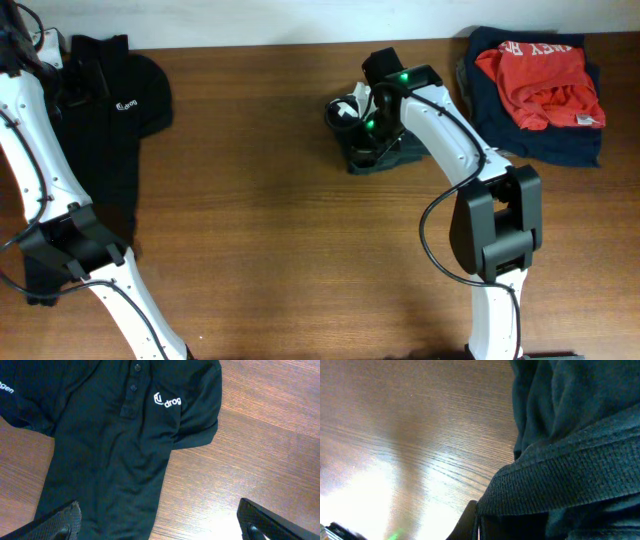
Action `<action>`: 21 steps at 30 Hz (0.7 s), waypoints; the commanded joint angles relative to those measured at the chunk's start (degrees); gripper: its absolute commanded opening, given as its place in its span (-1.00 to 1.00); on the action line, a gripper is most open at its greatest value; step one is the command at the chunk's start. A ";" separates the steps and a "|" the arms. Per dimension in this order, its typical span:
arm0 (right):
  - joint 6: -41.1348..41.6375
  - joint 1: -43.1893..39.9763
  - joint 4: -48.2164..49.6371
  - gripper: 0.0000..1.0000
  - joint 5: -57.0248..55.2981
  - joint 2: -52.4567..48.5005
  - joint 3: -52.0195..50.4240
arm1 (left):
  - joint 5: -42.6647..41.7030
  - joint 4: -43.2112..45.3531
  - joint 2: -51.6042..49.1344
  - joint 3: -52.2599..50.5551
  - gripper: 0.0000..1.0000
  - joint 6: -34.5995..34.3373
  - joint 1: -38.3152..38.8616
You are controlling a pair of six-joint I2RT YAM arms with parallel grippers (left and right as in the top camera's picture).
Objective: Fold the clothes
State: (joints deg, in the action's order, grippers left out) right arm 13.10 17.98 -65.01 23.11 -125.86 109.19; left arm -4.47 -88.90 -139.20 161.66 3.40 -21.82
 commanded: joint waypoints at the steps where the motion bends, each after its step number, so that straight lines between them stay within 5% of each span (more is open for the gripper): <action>1: -0.63 2.78 -1.20 -0.92 1.75 0.46 1.14 | -0.70 0.09 -0.74 -0.39 0.98 0.04 0.07; 2: -0.66 4.24 -2.64 -0.92 1.70 0.22 1.07 | -0.70 0.07 -0.74 -0.39 0.98 0.04 0.07; 7: 0.83 6.49 -4.87 -0.01 1.57 -0.04 1.09 | -0.70 0.07 -0.74 -0.39 0.98 0.04 0.07; 13: 6.60 6.29 -3.69 0.09 1.60 2.27 1.09 | -0.72 0.04 -0.74 -0.39 0.98 0.04 0.07; 18: 18.43 4.85 -2.99 0.10 -10.95 5.44 1.09 | -0.85 -0.07 -0.74 -0.39 0.98 0.04 0.07; 21: 26.27 2.82 -3.23 0.37 -17.51 5.84 1.05 | -0.85 -0.09 -0.74 -0.39 0.98 0.04 0.07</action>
State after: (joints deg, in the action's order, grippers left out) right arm 28.29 23.11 -68.14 15.64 -123.48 109.21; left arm -4.47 -88.92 -139.20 161.66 3.40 -21.82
